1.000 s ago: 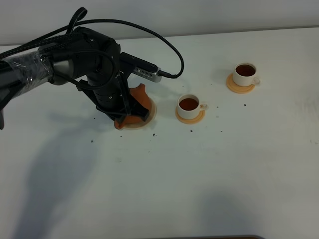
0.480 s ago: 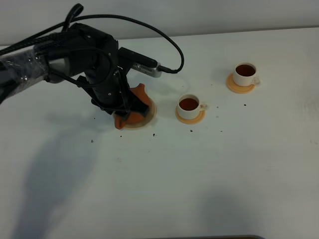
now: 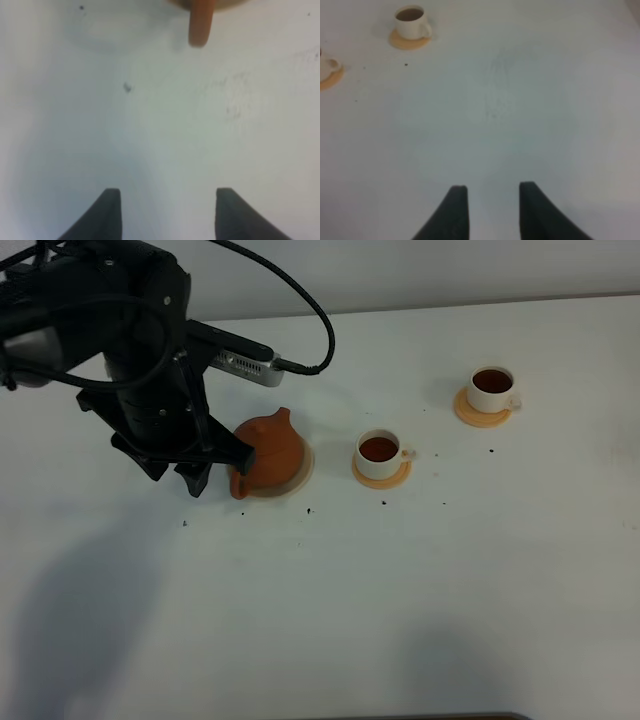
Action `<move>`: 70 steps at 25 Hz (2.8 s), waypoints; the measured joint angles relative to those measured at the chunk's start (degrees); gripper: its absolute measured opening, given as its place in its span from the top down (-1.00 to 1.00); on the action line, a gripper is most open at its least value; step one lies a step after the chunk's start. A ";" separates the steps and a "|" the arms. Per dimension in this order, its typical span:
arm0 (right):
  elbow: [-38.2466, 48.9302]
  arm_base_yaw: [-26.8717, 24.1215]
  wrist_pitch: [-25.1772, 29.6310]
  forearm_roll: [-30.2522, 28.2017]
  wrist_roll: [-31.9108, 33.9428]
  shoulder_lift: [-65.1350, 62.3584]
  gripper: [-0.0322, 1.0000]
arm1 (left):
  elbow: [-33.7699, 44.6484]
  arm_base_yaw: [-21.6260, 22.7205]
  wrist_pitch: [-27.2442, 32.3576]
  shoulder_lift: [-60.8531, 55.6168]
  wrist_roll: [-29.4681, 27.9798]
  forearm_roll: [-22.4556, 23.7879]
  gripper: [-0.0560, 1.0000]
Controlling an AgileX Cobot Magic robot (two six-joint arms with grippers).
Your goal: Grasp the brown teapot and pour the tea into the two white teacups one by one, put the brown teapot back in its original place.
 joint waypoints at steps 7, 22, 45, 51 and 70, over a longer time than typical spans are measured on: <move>0.00 0.00 0.00 0.00 0.00 0.00 0.47 | 16.08 0.00 0.00 -16.62 -2.35 -0.17 0.09; 0.00 0.00 0.00 0.00 0.00 0.00 0.47 | 45.26 0.00 -4.54 -62.03 -2.85 -3.44 0.08; 0.00 0.00 0.00 0.00 0.00 0.00 0.47 | 52.87 0.06 -7.99 -77.85 -2.39 -1.55 0.08; 0.00 0.00 0.00 0.00 0.00 0.00 0.47 | 52.87 6.87 -7.99 -77.85 -2.44 -1.55 0.08; 0.00 0.00 0.00 0.00 0.00 0.00 0.47 | 53.48 15.87 -6.89 -77.85 -7.06 2.40 0.08</move>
